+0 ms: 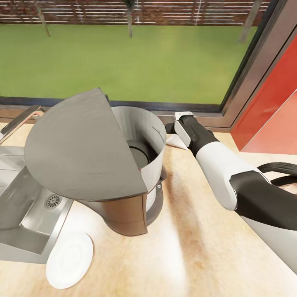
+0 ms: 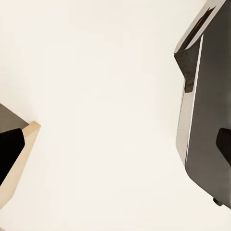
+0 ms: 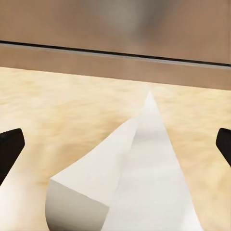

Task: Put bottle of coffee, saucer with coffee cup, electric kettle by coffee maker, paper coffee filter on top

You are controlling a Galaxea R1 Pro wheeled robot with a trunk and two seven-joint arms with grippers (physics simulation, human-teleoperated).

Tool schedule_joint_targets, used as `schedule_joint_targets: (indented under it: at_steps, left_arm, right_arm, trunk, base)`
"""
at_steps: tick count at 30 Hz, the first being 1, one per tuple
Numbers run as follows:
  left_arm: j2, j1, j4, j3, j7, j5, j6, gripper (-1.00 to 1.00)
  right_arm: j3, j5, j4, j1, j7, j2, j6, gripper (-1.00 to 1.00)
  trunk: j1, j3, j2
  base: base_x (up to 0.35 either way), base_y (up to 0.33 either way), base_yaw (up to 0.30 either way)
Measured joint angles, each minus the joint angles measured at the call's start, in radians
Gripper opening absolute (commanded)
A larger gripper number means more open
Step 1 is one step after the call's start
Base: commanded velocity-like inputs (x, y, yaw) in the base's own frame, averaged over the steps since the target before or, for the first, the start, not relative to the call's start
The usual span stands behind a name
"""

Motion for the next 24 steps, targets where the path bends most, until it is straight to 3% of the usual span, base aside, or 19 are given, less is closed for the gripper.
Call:
schedule_joint_targets:
  at_steps: [24]
  left_arm:
    - [-0.001,0.000,-0.001,-0.001,0.000,-0.002,0.000,1.00]
  right_arm:
    - [0.000,0.000,0.071,0.000,-0.015,0.000,-0.002,1.00]
  trunk:
    - [0.000,0.000,0.000]
  base:
    - [0.000,0.000,0.000]
